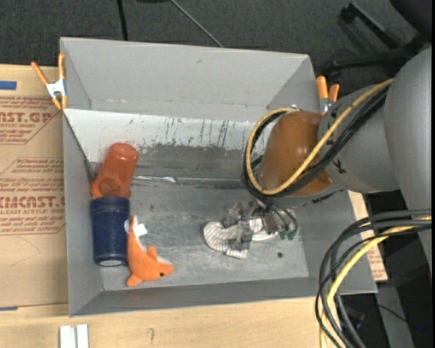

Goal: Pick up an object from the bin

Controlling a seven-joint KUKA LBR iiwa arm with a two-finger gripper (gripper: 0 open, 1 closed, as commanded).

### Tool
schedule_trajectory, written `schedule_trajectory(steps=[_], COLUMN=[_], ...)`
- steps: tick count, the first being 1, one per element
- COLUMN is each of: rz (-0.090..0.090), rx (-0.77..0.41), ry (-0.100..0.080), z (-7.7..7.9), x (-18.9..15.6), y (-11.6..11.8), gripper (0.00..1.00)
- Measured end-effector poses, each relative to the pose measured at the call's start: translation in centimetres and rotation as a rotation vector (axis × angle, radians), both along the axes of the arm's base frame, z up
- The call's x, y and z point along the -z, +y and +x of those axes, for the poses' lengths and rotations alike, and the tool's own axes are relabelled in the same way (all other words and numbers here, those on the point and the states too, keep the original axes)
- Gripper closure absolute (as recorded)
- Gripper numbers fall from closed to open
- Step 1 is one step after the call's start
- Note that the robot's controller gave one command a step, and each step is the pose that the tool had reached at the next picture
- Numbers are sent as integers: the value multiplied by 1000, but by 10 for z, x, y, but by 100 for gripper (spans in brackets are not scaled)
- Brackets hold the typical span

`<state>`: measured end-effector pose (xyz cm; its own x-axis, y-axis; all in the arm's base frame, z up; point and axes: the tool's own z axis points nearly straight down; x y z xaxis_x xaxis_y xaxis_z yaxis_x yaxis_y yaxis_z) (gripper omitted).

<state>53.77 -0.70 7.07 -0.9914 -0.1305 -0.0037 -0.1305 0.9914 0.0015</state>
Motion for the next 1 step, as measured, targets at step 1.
schedule_trajectory(steps=[1], rz=[-3], rx=[-29], ry=[-8], z=[19], x=[-191], y=[-3], gripper=[100])
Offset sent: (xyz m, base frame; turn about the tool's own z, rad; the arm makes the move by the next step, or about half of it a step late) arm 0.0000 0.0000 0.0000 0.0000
